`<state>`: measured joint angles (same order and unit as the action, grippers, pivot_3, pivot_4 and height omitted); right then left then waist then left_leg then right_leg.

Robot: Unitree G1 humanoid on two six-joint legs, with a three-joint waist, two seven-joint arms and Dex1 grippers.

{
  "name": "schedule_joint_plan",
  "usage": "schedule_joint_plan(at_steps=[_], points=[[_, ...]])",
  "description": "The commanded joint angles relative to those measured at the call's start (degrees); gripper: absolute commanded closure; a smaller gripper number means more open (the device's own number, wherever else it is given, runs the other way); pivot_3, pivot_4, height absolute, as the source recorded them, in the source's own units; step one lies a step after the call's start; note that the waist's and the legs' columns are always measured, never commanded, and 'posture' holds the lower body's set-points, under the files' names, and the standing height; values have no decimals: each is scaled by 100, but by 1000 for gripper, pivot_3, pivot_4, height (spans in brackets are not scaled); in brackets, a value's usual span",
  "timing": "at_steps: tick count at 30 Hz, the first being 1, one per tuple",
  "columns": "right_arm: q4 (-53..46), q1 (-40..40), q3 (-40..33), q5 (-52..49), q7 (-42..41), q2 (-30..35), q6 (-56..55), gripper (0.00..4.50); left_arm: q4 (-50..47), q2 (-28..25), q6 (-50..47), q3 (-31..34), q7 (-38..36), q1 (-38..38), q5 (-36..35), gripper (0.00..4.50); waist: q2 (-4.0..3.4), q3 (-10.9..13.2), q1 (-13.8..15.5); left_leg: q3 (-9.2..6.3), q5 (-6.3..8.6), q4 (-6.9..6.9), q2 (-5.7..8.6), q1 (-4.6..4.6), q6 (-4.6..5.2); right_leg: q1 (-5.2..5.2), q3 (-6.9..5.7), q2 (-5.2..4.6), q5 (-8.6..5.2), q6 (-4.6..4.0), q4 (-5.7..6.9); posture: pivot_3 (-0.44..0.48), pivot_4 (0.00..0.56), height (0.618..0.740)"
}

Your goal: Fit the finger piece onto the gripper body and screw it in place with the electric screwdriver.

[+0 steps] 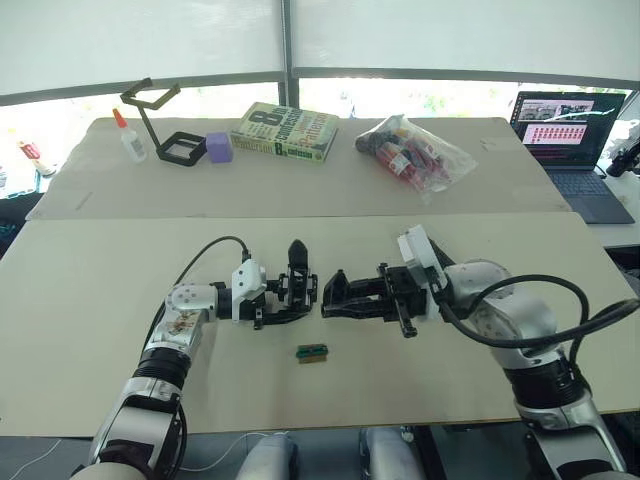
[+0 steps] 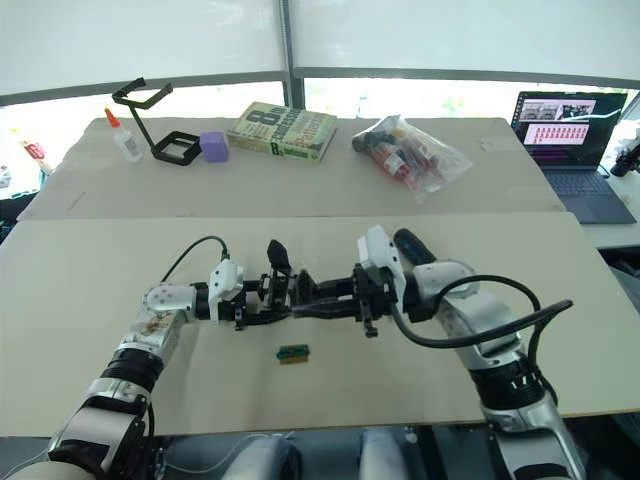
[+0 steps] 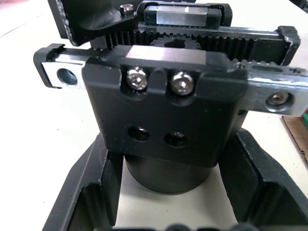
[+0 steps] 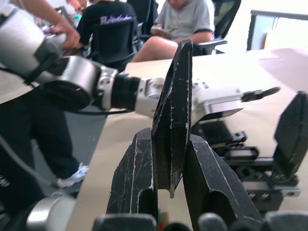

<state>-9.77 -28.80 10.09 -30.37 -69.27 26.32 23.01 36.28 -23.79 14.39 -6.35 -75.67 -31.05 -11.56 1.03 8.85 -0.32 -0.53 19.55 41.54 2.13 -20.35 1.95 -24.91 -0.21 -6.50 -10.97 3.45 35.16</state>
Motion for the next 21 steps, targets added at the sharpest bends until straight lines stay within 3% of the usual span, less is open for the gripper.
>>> schedule_joint_plan(at_steps=[1,7,21], points=[[306,-318,67,277,156,-306,-522,4123,32,211,156,-49,249,70,90,2206,-5,-3,14,0,0,0,1,-1,0,0,0,-1,0,0,1,0,150,740],[1075,-690,384,768,149,-738,-932,4124,-34,255,88,-76,466,56,238,2206,-19,-11,84,-5,0,7,3,6,0,11,-4,0,0,0,0,0,150,740],[1859,-982,671,1419,165,-773,-1140,4124,-235,193,-293,-143,469,229,297,2206,-27,-13,61,-24,0,8,4,8,0,31,-27,-1,1,1,-4,0,150,740]])
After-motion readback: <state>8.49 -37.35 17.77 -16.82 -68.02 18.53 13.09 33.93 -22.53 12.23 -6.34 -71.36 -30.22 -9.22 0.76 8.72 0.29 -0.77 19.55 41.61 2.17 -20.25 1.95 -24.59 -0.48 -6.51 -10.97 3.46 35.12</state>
